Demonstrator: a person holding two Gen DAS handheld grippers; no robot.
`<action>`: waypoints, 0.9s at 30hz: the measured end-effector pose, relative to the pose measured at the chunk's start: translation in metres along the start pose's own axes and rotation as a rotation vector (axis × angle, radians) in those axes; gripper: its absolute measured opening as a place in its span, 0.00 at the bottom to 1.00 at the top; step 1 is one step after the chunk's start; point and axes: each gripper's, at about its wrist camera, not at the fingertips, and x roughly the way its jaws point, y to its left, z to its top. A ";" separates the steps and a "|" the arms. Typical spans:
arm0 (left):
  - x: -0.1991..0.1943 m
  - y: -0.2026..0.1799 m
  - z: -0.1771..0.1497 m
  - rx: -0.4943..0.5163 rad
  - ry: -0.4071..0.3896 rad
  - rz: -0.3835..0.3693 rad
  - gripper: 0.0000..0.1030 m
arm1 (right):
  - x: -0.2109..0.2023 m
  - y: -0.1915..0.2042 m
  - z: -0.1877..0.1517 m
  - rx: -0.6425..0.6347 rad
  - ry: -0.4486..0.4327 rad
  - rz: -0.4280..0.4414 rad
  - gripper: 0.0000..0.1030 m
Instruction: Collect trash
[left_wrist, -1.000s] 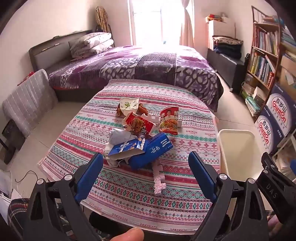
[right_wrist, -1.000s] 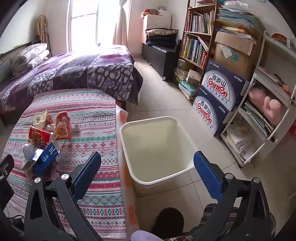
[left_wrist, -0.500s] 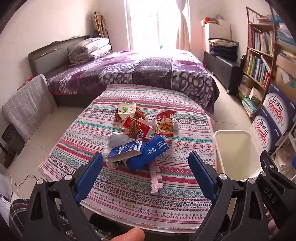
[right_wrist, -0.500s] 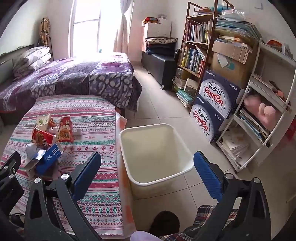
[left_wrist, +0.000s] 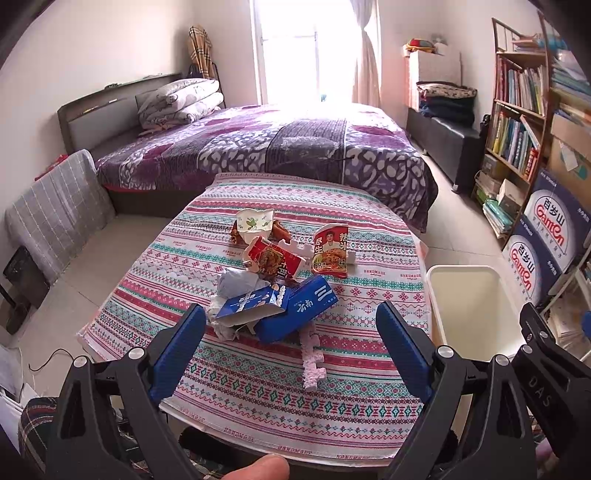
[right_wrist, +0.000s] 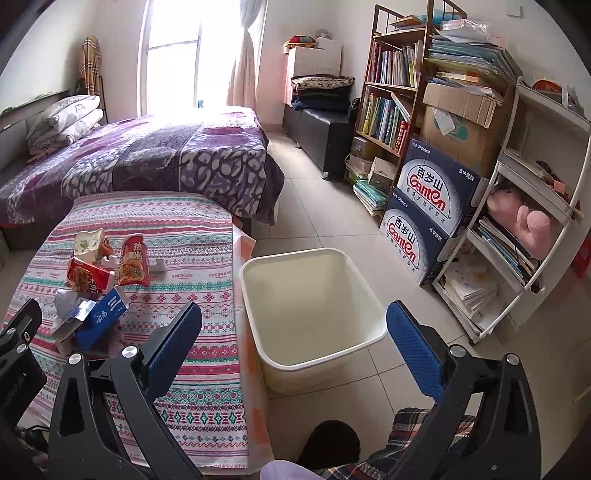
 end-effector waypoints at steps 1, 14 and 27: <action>0.000 0.000 0.000 0.000 0.001 -0.001 0.88 | 0.000 0.000 0.000 -0.001 0.000 0.000 0.93; 0.002 0.002 -0.002 0.000 0.008 -0.001 0.88 | -0.005 0.008 0.003 -0.010 0.001 0.001 0.93; 0.005 0.002 -0.004 0.001 0.012 -0.004 0.88 | -0.001 0.006 0.000 0.002 0.013 0.010 0.93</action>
